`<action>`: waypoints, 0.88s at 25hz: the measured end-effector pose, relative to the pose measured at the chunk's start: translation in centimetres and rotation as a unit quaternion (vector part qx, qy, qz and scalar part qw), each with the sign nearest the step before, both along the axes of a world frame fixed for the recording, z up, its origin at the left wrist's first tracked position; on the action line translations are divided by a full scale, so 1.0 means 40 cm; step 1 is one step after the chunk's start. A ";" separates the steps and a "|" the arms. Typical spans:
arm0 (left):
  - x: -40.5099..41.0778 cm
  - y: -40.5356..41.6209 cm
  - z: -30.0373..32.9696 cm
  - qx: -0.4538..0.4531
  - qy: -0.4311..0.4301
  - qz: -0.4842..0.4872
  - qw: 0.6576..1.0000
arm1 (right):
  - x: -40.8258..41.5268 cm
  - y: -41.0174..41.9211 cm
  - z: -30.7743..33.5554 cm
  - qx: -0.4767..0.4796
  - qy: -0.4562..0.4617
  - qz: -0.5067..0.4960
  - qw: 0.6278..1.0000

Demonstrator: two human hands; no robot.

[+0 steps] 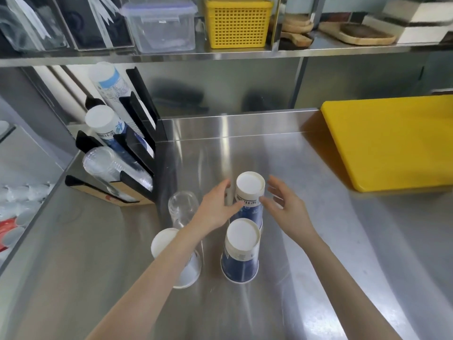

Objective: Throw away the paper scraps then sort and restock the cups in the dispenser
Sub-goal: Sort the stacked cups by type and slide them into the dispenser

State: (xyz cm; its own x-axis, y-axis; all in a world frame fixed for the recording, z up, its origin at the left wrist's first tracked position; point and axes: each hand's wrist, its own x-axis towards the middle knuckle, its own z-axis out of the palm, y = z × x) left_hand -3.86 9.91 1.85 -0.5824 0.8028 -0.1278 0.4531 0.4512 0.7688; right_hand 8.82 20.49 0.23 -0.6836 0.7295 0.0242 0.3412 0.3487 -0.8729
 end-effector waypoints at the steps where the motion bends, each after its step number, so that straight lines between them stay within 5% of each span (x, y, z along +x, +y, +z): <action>1: -0.001 0.009 -0.004 0.000 -0.005 -0.012 1.000 | -0.012 0.006 -0.004 0.003 -0.009 0.007 1.000; 11: -0.012 0.038 0.037 0.085 0.019 0.017 0.996 | -0.042 0.021 0.033 0.027 0.050 0.019 0.998; 16: -0.014 0.045 0.123 0.137 0.032 0.034 0.989 | -0.039 0.035 -0.037 0.005 -0.025 0.059 0.998; 22: -0.005 0.047 0.171 0.154 0.049 0.027 0.986 | -0.050 0.019 -0.051 -0.003 0.002 0.022 1.000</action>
State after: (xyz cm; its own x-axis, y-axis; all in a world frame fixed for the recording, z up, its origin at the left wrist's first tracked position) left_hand -4.07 11.81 8.69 -0.6227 0.7623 0.1764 0.5140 0.2285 0.8268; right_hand 6.82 21.24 -1.80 -0.7148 0.6990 0.0234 0.3220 0.3587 -0.8762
